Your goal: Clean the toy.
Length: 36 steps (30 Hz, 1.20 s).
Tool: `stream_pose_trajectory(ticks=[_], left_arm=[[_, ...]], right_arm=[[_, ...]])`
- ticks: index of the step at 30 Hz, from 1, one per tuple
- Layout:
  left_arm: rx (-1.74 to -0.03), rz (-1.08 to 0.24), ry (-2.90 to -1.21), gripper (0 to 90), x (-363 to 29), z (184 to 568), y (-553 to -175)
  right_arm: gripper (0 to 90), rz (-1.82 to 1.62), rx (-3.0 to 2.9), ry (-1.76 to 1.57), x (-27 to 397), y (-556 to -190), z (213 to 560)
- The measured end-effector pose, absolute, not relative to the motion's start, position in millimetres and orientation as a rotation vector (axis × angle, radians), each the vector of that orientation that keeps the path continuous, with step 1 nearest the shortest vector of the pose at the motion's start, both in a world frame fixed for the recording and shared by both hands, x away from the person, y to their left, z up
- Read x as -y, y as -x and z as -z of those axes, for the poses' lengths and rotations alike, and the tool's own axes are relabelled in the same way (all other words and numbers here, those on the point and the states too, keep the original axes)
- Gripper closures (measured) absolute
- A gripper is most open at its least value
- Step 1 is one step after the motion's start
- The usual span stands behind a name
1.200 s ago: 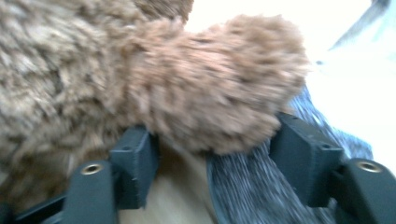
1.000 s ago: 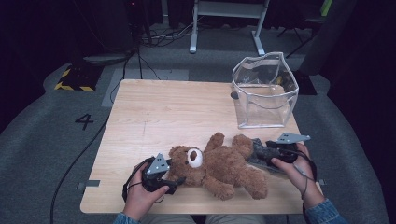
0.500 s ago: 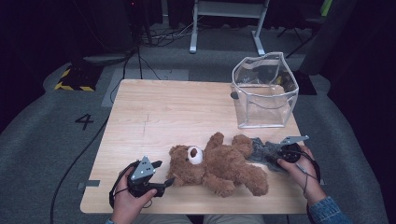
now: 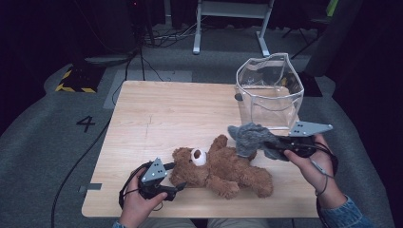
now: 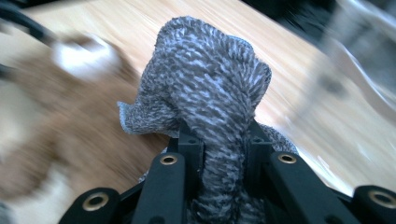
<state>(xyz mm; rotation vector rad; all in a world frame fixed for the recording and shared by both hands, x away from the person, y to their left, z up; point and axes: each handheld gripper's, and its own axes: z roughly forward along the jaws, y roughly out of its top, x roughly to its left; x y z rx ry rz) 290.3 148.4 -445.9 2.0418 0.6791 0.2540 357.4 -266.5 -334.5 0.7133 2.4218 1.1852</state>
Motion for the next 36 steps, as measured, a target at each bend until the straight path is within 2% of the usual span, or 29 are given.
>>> stream_pose_trajectory(ticks=[5,9,12,14,17,18,19,22,23,29,31,34,36], left_arm=[[-0.681,-0.267,-2.104,31.3,-140.4,453.4,-297.3],[-0.685,-0.286,-2.121,32.1,-137.7,454.0,-299.3],[-0.700,-0.286,-2.120,37.6,-136.9,454.8,-300.4],[-0.708,-0.279,-2.131,41.9,-137.3,456.2,-302.7],[-0.715,-0.276,-2.138,52.7,-136.8,457.0,-303.8],[-0.717,-0.273,-2.149,52.7,-136.6,456.7,-304.0],[-0.718,-0.274,-2.154,61.2,-136.7,456.5,-304.2],[-0.723,-0.272,-2.149,65.6,-136.5,457.2,-304.6],[-0.722,-0.269,-2.145,68.3,-137.2,456.9,-305.1],[-0.718,-0.275,-2.150,68.9,-135.5,456.7,-305.1],[-0.724,-0.272,-2.150,68.8,-135.6,456.3,-304.7],[-0.721,-0.274,-2.151,68.7,-135.7,456.4,-305.1],[-0.716,-0.273,-2.150,68.6,-135.5,456.5,-305.5]], right_arm=[[75.3,-1.326,-2.536,-0.522,196.7,-348.1,330.1],[74.8,-1.324,-2.616,-0.372,145.9,-342.2,341.8],[74.3,-1.280,-2.674,-0.324,114.2,-341.2,358.7],[74.2,-1.258,-2.707,-0.324,104.3,-343.3,369.6],[74.3,-1.211,-2.738,-0.311,97.7,-346.0,382.5],[74.4,-1.175,-2.751,-0.304,95.8,-346.2,388.5],[74.9,-1.081,-2.756,-0.272,97.0,-346.5,398.0],[75.3,-1.031,-2.761,-0.292,106.3,-347.0,400.0],[76.0,-0.992,-2.744,-0.324,123.5,-347.3,398.8],[76.6,-1.000,-2.720,-0.434,164.4,-345.8,392.1],[76.6,-0.973,-2.688,-0.509,194.7,-344.0,386.4],[76.6,-0.971,-2.678,-0.577,211.3,-342.5,387.2],[76.6,-0.925,-2.674,-0.675,242.2,-342.0,396.3]])
